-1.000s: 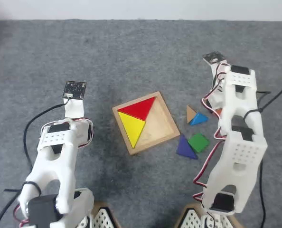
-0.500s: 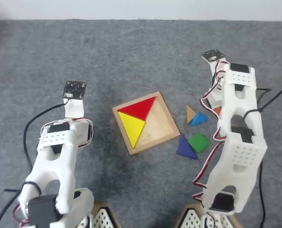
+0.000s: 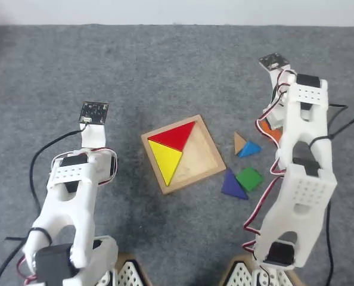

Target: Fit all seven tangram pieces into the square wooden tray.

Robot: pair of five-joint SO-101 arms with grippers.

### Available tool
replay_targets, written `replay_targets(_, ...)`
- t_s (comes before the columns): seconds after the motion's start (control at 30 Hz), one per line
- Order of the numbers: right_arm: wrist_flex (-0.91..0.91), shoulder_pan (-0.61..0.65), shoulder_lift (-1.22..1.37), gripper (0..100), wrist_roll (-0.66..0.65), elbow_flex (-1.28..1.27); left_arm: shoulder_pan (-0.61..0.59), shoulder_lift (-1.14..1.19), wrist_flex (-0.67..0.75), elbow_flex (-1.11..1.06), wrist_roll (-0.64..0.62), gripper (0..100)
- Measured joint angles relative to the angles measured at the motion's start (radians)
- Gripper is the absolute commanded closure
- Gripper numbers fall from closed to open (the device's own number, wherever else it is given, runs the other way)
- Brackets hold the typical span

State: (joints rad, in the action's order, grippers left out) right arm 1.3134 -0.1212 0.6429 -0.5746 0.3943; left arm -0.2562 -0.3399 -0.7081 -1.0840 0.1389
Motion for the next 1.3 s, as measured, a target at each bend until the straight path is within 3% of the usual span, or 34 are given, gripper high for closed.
replay_targets(0.23,0.0,-0.014,0.114,72.4,-0.049,0.081,0.0,0.0,0.0,0.0,0.0,88)
replay_targets(0.53,0.04,-0.115,0.328,72.4,-0.032,0.362,0.0,0.0,0.002,0.0,0.0,88)
replay_targets(0.77,0.183,-0.115,0.47,72.4,-0.032,0.614,0.0,0.0,0.002,0.0,0.0,88)
replay_targets(0.97,0.436,-0.115,0.503,72.4,-0.009,0.907,0.0,0.0,0.002,0.0,0.0,88)
replay_targets(1.3,0.442,0.034,0.505,72.4,-0.028,0.813,0.0,0.0,0.002,0.0,0.0,88)
